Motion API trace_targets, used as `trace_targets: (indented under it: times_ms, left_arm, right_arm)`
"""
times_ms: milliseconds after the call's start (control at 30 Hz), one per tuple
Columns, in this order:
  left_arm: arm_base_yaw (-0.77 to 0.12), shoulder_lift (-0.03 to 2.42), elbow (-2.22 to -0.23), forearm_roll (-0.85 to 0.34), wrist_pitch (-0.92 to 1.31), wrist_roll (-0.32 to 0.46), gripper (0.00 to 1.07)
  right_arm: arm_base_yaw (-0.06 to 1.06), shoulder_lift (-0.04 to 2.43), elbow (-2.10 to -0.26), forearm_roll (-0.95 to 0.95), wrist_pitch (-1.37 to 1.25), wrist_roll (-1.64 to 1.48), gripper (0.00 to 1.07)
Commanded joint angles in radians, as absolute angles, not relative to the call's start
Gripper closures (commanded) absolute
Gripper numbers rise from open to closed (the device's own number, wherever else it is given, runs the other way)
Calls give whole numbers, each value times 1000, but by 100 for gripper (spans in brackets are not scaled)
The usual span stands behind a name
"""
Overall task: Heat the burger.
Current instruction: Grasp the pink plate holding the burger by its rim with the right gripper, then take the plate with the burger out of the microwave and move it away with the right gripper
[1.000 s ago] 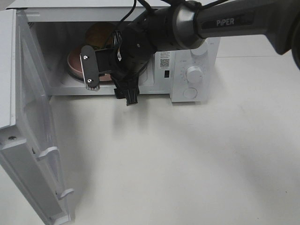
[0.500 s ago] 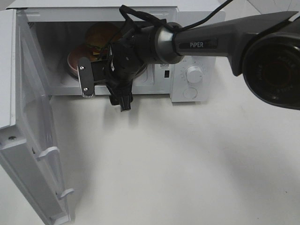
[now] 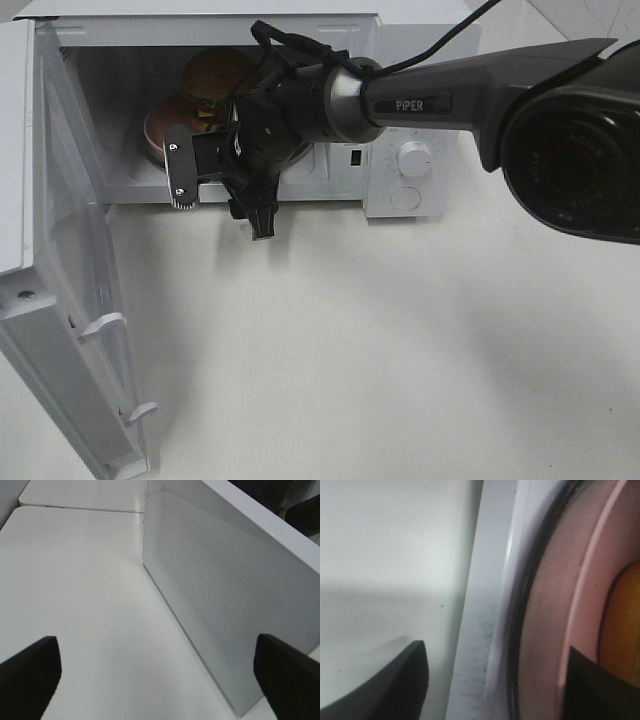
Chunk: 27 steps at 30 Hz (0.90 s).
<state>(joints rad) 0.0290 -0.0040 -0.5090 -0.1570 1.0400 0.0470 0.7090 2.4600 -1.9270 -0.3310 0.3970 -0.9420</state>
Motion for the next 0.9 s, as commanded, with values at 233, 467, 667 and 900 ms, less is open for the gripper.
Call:
trace_targets:
  times_ms: [233, 467, 667, 900]
  left_arm:
    - [31, -24, -504, -156, 1030, 46, 7]
    - [31, -24, -504, -156, 1030, 46, 7]
    - [31, -24, -504, -155, 1030, 46, 7]
    - [31, -24, -504, -155, 1030, 46, 7]
  right_arm:
    - [709, 2459, -1931, -329, 433, -930, 101]
    - [711, 2452, -1931, -329, 481, -935, 107]
    - [711, 2432, -1922, -331, 482, -938, 107]
    - [711, 2363, -1850, -353, 433, -939, 107]
